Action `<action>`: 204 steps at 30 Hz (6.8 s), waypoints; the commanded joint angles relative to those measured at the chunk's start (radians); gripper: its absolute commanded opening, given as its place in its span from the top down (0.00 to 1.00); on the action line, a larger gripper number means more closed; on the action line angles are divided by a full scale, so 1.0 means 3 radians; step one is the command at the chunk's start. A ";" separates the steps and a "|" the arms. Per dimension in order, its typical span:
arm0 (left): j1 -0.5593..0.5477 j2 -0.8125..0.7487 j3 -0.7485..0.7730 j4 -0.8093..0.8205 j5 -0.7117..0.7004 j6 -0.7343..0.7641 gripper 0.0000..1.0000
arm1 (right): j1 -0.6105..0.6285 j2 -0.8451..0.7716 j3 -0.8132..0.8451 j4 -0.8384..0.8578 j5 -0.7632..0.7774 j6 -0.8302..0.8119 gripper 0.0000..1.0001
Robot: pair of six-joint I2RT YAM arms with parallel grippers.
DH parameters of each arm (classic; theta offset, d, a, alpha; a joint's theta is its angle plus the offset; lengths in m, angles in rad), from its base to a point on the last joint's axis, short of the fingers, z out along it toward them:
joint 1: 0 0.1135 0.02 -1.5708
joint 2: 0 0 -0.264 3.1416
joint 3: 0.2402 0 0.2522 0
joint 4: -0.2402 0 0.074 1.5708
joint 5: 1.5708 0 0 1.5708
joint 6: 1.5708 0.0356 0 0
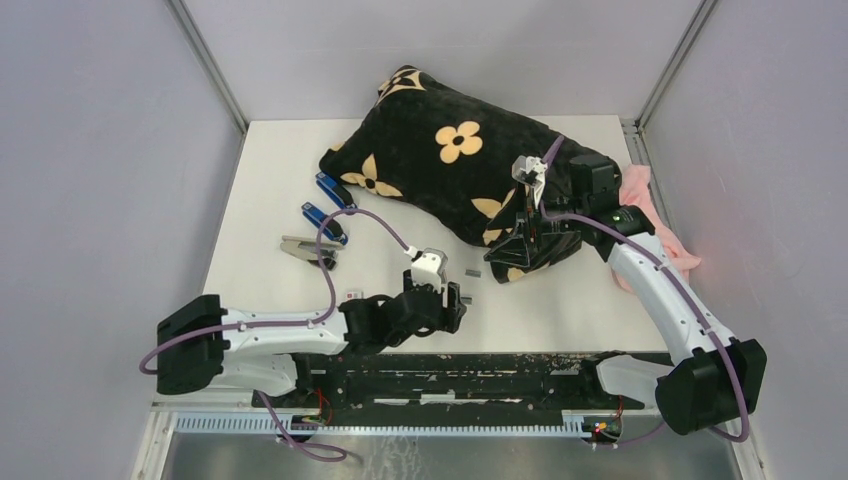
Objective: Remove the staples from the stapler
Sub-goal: Pick up the staple from the center of the board.
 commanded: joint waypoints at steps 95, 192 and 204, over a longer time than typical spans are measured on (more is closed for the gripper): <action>0.0098 0.1068 0.0975 -0.0724 0.0447 0.0595 0.45 | -0.0130 -0.0087 0.0226 -0.0203 0.0150 -0.0064 0.09; 0.1507 -0.0349 -0.0921 0.2835 0.2606 -0.0257 0.83 | 0.0257 0.0174 -0.0387 0.1629 -0.0084 0.1737 0.10; 0.1597 -0.0441 -0.0899 0.3373 0.2776 -0.0478 0.83 | 0.0459 0.0352 -0.0556 0.2770 -0.0121 0.3151 0.13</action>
